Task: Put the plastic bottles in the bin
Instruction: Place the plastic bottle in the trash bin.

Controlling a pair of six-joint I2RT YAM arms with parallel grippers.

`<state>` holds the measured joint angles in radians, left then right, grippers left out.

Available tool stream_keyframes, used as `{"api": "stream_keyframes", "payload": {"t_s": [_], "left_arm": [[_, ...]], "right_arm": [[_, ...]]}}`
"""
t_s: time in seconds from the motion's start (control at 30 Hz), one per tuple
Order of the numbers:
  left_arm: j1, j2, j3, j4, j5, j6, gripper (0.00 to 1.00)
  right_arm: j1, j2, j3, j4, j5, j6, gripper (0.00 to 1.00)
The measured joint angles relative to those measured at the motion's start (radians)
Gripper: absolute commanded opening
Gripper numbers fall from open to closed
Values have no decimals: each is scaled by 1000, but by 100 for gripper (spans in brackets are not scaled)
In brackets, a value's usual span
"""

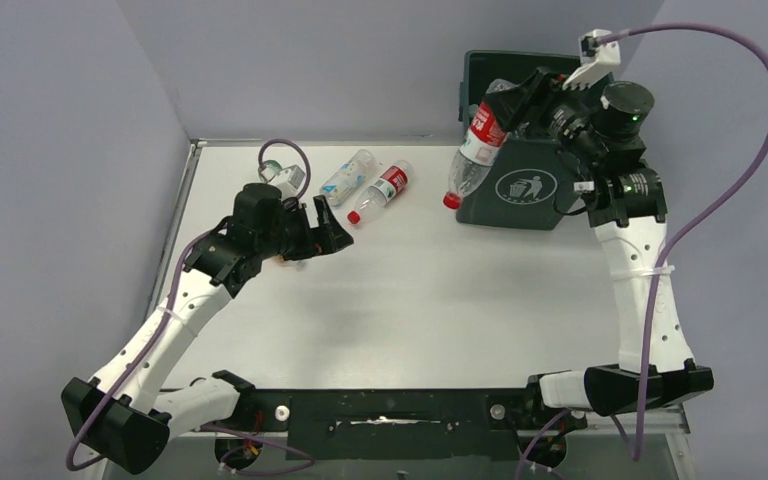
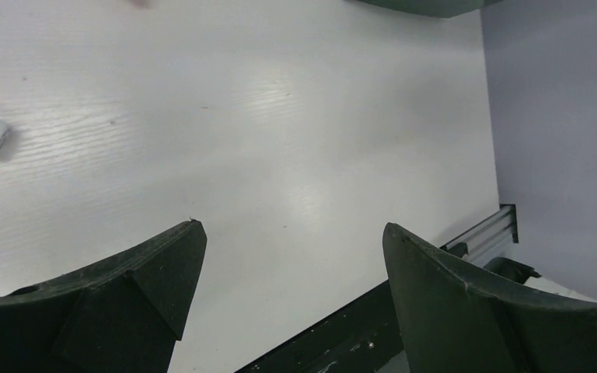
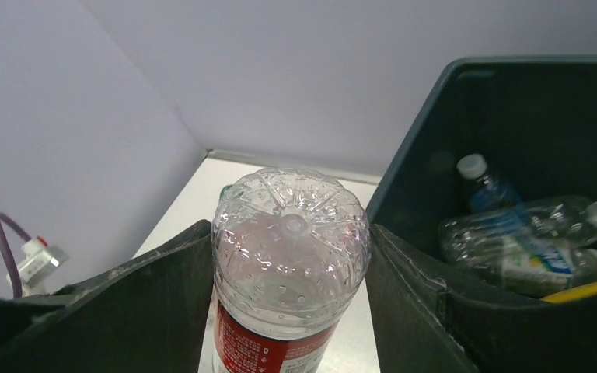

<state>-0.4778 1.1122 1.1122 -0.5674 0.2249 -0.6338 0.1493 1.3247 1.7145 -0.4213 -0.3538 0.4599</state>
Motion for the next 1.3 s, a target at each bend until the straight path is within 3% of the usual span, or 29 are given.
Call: {"api": "stream_keyframes", "payload": {"t_s": [0.3,0.67,0.87,1.23,1.3], "left_arm": [[74,-7,-83,-35,-77,-5,86],[98,-8,-93,-52,-99,10,96],[114,-5,-102,-86,-175,14,98],[213,74,-102,-156,-353,-5,98],[232,91,-102,-164,-373,-13,98]], "right_arm": [[-203,79,123,60,-8,48,55],[-441,177,107,346,-90,332,57],[-476,224,100,423,-103,400,67],[-475,270,48,420,-108,379,69],[-475,282,48,412,-108,370,75]]}}
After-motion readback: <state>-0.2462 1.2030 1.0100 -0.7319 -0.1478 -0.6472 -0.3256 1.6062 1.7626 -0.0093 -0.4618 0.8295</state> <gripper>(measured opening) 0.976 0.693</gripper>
